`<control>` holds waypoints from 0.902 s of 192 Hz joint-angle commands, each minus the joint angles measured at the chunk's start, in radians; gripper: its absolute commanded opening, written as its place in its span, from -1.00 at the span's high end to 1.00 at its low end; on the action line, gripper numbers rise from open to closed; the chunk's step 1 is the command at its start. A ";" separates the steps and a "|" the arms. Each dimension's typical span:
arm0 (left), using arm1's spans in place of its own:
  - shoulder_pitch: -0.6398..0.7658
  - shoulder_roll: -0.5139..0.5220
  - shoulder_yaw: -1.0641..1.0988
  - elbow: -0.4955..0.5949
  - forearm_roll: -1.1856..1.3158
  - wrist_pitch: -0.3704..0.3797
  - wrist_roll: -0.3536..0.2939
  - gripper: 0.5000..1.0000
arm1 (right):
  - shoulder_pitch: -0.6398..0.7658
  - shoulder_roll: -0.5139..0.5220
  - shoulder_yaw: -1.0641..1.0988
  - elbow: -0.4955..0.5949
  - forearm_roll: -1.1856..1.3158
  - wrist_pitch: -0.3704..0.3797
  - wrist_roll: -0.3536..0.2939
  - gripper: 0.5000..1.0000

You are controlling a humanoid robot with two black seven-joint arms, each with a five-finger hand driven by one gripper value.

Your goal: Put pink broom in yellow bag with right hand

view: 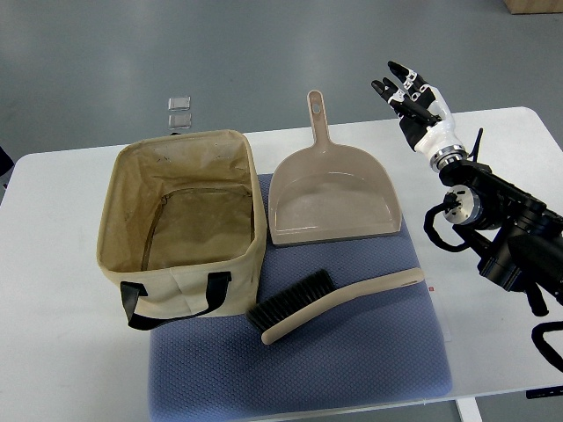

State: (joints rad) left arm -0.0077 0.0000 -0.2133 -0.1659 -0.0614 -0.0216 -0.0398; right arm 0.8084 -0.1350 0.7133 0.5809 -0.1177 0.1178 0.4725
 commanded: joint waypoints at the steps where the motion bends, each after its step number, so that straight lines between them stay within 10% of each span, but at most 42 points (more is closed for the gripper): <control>1: 0.000 0.000 0.000 0.000 0.000 0.000 0.000 -1.00 | 0.002 -0.001 0.000 0.000 0.000 0.000 0.000 -0.72; 173: 0.002 0.000 -0.002 0.005 -0.001 0.005 0.000 -1.00 | 0.048 -0.018 -0.021 0.000 -0.007 -0.023 -0.014 -0.72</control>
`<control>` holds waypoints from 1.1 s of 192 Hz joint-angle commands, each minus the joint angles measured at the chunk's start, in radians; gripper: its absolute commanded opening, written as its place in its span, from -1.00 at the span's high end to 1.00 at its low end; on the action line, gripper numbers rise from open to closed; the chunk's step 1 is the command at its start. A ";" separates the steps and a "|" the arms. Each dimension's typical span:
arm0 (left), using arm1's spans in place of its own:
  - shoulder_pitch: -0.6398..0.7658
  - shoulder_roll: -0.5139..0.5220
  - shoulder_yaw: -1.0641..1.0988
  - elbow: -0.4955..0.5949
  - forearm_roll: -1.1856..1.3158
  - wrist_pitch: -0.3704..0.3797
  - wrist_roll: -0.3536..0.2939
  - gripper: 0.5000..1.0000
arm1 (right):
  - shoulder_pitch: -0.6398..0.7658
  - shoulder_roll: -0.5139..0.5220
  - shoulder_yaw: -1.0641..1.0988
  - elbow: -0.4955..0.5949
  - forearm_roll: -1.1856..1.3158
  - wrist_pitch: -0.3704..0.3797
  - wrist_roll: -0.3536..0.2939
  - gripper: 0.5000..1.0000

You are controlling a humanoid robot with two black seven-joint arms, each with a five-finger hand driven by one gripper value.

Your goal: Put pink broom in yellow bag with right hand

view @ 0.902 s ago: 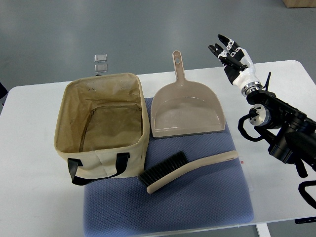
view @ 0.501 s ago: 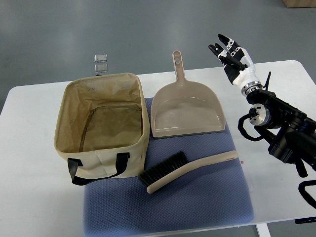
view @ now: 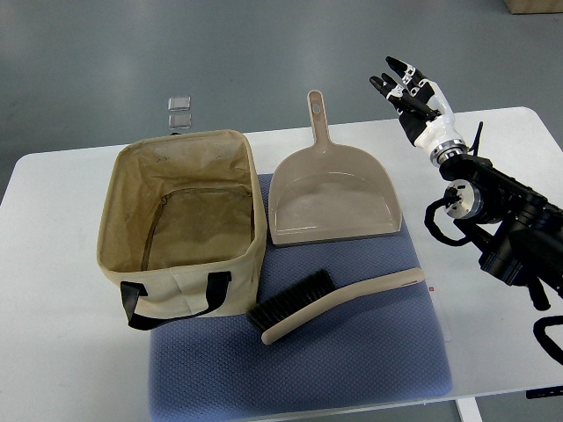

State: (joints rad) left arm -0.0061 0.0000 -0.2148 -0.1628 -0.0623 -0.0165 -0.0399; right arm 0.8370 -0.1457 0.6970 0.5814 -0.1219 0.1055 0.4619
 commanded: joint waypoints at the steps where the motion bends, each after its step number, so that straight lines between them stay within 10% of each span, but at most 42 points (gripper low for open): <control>1: 0.000 0.000 0.000 0.002 -0.001 0.000 0.000 -1.00 | 0.021 -0.008 -0.005 0.000 -0.002 -0.010 -0.003 -0.72; 167: 0.000 0.000 0.000 0.000 0.001 0.000 0.000 -1.00 | 0.217 -0.196 -0.422 0.040 -0.154 -0.038 -0.029 -0.72; 211: 0.000 0.000 0.000 0.000 0.001 0.000 0.000 -1.00 | 0.367 -0.295 -0.737 0.250 -0.188 -0.087 -0.028 -0.72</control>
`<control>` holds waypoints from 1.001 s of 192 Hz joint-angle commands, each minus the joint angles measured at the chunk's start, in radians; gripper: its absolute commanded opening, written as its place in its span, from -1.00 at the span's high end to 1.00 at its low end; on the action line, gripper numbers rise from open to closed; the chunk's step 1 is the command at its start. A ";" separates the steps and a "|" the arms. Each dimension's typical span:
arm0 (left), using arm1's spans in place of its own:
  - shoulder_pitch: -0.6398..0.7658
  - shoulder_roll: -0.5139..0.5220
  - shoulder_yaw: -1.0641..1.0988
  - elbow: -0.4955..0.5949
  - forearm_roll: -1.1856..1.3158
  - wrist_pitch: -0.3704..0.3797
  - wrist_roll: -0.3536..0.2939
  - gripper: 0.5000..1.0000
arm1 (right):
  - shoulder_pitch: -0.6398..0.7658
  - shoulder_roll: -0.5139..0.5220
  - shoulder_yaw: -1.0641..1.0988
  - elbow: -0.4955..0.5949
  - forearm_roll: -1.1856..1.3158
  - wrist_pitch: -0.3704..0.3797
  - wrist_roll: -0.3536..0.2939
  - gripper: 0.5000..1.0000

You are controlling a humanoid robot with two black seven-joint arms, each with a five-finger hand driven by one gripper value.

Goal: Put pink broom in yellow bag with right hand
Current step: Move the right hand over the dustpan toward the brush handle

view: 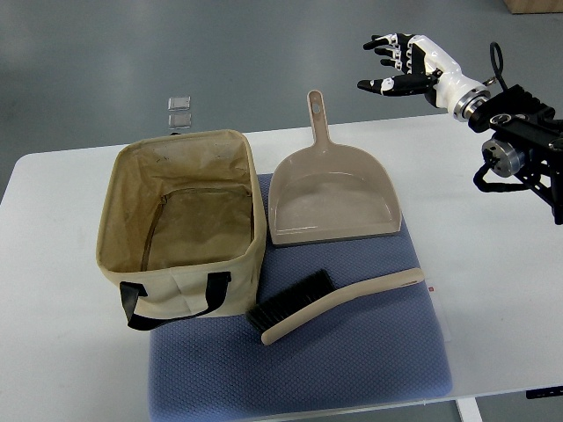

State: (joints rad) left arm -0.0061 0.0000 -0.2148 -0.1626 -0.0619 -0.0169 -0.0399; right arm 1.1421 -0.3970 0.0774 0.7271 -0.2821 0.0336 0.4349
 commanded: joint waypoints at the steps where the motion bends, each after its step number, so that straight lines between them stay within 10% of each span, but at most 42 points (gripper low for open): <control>1: 0.000 0.000 0.000 0.000 -0.001 0.000 0.000 -1.00 | 0.068 -0.048 -0.126 0.116 -0.035 -0.015 -0.001 -0.72; 50: 0.000 0.000 0.000 0.000 0.001 0.000 0.000 -1.00 | 0.139 -0.181 -0.228 0.383 -0.452 -0.012 -0.005 -0.72; 107: 0.000 0.000 0.000 0.000 -0.001 0.000 0.000 -1.00 | 0.137 -0.243 -0.238 0.465 -0.793 0.138 -0.002 -0.72; 192: 0.000 0.000 0.000 0.000 0.000 0.000 0.000 -1.00 | 0.096 -0.244 -0.380 0.522 -0.896 0.114 0.002 -0.72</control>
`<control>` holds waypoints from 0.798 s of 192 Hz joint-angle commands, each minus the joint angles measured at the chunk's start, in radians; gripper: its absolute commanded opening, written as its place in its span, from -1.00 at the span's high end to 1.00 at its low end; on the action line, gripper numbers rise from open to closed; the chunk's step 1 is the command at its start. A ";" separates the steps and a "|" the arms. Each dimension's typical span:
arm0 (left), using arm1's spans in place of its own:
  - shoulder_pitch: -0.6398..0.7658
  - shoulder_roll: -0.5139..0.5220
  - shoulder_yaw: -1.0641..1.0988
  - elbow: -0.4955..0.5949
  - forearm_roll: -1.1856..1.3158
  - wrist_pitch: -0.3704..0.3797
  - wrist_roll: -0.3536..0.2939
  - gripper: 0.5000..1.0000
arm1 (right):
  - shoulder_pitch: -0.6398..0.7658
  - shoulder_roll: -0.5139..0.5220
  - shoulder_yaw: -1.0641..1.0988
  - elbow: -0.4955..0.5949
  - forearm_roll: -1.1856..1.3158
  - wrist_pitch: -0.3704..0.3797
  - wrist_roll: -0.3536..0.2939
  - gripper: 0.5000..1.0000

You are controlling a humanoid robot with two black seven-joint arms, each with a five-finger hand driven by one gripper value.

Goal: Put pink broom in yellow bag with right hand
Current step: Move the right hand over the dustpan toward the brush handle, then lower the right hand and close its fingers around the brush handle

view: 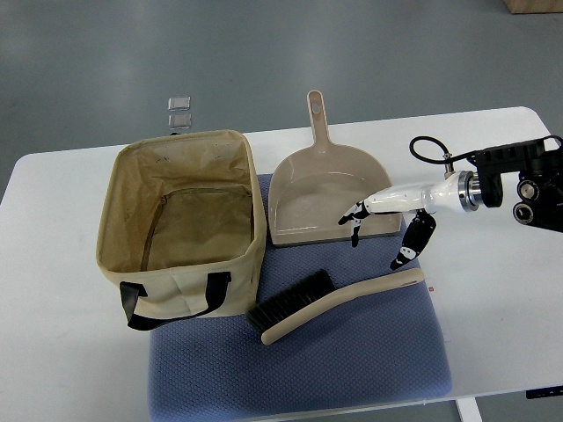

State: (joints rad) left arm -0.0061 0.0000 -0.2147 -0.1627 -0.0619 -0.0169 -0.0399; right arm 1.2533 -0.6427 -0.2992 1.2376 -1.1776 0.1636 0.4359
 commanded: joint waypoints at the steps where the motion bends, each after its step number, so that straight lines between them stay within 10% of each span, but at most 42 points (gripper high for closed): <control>1: 0.000 0.000 0.000 0.000 0.001 0.000 0.000 -1.00 | -0.015 0.002 -0.003 0.011 -0.001 -0.016 0.001 -0.72; 153: 0.000 0.000 0.000 0.000 0.001 0.000 0.000 -1.00 | -0.121 0.003 0.022 0.009 -0.005 -0.138 -0.005 -0.71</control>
State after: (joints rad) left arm -0.0061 0.0000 -0.2144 -0.1625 -0.0619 -0.0169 -0.0399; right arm 1.1491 -0.6423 -0.2810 1.2487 -1.1816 0.0286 0.4310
